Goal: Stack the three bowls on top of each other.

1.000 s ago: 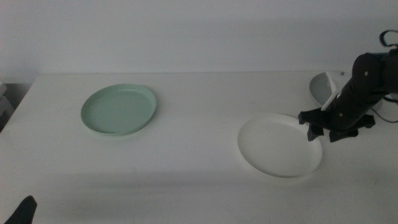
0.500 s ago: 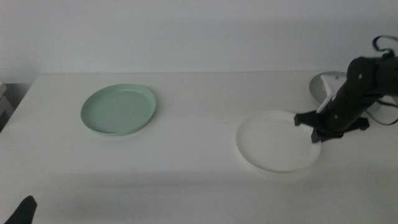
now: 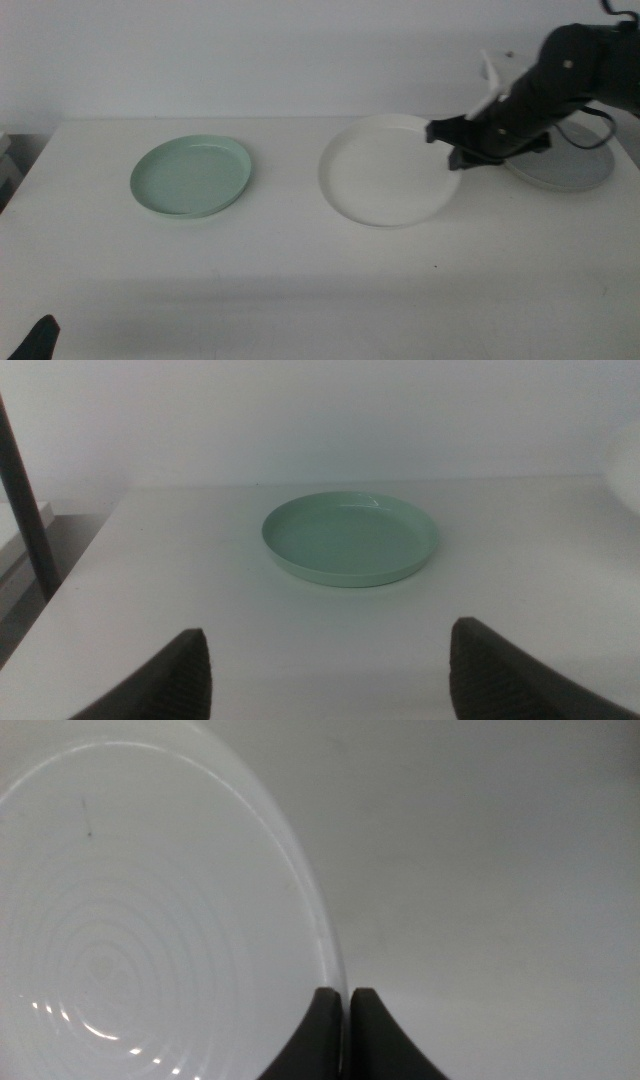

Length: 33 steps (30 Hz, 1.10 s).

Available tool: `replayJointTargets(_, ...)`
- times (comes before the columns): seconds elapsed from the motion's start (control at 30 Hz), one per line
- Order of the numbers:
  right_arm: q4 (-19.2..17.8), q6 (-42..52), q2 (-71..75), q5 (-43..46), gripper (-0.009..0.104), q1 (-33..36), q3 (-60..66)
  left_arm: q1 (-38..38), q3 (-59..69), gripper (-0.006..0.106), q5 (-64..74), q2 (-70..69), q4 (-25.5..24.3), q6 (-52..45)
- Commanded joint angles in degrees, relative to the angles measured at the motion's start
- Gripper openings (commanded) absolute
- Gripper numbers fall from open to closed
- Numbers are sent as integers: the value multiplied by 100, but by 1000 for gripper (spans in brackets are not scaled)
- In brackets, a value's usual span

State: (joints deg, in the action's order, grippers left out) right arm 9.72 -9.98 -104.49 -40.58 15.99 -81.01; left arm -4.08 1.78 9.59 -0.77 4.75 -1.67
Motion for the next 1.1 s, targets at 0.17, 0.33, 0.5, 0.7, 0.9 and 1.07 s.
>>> replayJointTargets(0.17,31,-57,-835,-28,-1,340,-1344,5,-28,79,-449,-79,45,35)
replayJointTargets(0.33,47,-57,-1595,-205,-1,407,-2006,5,-28,79,-449,-79,45,35)
replayJointTargets(0.5,148,61,-1963,-211,0,419,-2175,5,-28,79,-449,-79,45,35)
replayJointTargets(0.7,118,55,-2051,-177,20,419,-2175,5,-28,79,-449,-79,45,42)
replayJointTargets(0.9,64,80,-1595,-366,56,265,-2175,5,-28,79,-449,-79,45,42)
replayJointTargets(1.07,-351,168,-791,-463,63,-272,-2202,5,-28,79,-449,-79,45,36)
